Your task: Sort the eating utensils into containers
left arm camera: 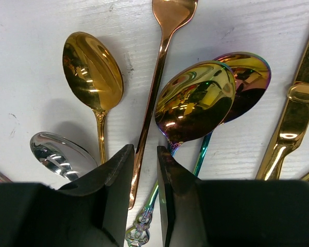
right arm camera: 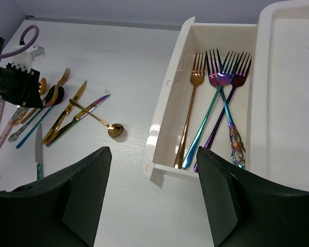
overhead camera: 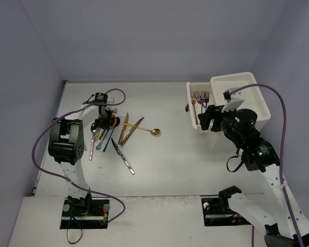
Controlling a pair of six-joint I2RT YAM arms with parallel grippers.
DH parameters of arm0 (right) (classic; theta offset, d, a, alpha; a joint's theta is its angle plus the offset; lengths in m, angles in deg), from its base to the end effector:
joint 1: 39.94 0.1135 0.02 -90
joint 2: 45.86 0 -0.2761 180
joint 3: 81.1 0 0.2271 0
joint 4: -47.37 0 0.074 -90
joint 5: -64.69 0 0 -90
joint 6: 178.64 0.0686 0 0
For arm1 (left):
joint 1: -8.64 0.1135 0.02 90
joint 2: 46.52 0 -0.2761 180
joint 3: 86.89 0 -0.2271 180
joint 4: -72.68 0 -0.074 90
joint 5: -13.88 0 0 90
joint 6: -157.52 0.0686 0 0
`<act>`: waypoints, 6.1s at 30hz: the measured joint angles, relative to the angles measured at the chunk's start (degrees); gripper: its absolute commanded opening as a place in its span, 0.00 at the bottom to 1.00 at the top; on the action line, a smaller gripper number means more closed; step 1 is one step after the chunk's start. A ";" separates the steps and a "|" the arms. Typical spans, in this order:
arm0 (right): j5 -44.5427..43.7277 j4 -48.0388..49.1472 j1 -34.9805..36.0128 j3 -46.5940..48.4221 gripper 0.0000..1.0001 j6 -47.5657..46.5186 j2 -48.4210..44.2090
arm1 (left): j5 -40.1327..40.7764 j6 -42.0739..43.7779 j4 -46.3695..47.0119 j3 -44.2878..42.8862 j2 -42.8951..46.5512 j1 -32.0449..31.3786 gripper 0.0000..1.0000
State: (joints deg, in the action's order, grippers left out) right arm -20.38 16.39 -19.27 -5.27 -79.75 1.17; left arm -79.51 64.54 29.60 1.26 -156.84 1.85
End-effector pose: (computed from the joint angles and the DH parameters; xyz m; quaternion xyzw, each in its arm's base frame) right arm 0.1598 0.0666 0.4195 -0.1035 0.7129 0.2067 0.6621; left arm 0.3959 -0.0512 0.1752 0.0395 0.9681 -0.0495 0.2423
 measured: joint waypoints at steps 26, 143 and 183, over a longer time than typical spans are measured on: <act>0.00 0.00 0.00 -0.50 0.65 0.02 0.03 | -1.74 -0.69 -0.31 -9.89 -7.54 -0.51 0.00; -10.92 -2.69 -2.36 4.11 0.18 -1.48 23.43 | 30.26 -12.20 -10.07 29.51 74.42 -27.29 0.78; -28.39 -1.26 19.40 16.42 0.64 -0.26 40.90 | 27.47 -12.11 -8.77 30.42 74.84 -23.77 0.78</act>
State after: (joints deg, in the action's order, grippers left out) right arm -48.77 15.13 0.12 11.15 -80.01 42.07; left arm -52.05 52.43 20.83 31.69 -82.00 -21.91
